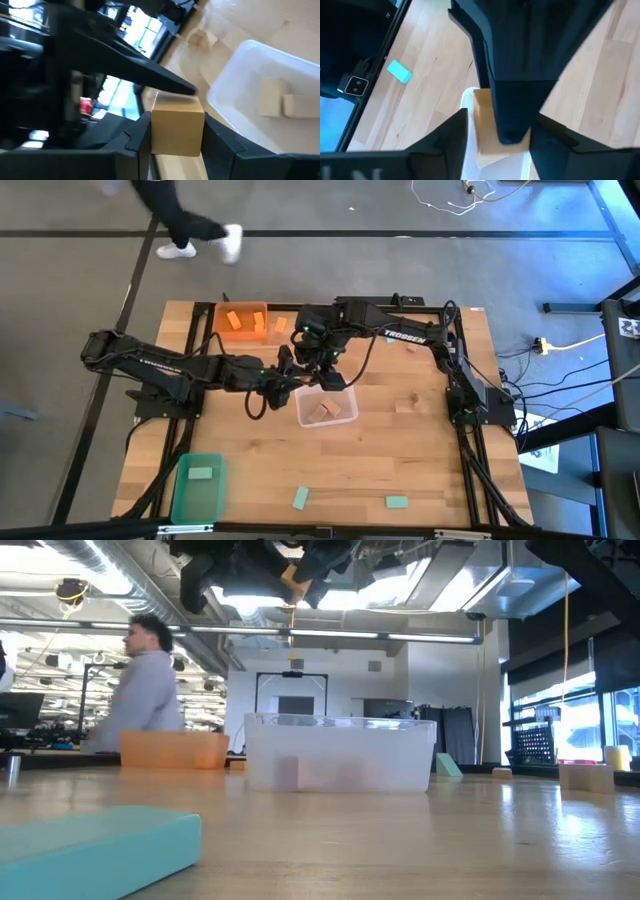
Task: Sort & place blocks by color
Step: Put the yellow block into the orange bin
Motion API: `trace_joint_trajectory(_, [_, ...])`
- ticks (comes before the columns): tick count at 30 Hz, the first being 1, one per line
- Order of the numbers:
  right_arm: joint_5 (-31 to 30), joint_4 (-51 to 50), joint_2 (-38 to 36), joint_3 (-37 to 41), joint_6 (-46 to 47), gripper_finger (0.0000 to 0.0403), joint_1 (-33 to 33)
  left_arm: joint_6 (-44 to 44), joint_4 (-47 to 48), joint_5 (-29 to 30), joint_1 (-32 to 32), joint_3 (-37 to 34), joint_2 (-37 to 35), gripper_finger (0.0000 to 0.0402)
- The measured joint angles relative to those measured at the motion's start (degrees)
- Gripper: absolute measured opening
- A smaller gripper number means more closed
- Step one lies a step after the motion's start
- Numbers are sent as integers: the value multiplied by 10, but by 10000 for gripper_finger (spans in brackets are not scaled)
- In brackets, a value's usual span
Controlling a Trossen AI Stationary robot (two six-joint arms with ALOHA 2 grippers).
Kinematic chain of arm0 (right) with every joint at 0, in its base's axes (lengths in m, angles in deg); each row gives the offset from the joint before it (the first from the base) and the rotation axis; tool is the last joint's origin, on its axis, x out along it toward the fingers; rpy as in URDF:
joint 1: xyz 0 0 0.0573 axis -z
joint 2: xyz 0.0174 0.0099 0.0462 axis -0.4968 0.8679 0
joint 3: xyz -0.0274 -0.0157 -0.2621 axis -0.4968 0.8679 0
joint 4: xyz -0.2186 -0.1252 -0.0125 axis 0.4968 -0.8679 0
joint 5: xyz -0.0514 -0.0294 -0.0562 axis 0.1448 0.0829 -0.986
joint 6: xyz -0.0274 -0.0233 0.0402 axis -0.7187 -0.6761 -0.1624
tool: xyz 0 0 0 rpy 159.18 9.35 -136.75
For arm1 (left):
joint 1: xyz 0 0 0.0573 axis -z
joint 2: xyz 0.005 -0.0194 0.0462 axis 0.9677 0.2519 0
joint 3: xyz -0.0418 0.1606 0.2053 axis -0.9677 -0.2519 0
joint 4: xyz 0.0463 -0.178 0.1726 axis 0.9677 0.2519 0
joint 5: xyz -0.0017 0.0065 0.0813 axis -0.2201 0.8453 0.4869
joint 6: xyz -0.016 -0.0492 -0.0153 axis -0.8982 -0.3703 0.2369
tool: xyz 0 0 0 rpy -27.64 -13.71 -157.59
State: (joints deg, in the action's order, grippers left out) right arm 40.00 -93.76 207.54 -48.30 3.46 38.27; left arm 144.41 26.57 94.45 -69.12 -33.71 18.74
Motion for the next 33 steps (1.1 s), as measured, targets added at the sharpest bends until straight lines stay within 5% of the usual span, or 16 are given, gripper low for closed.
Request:
trace_joint_trajectory(7, [-6, -20, 0, 0, 9, 206, 17, -56, 81, 29, 1, -1, -2, 122])
trace_joint_trajectory(20, [-81, -45, 0, 0, 15, 210, 87, -167, 233, 288, -21, 0, -54, 122])
trace_joint_trajectory(33, [-134, -43, 0, 0, 47, 210, 139, -429, 317, 269, -261, -1, -120, 122])
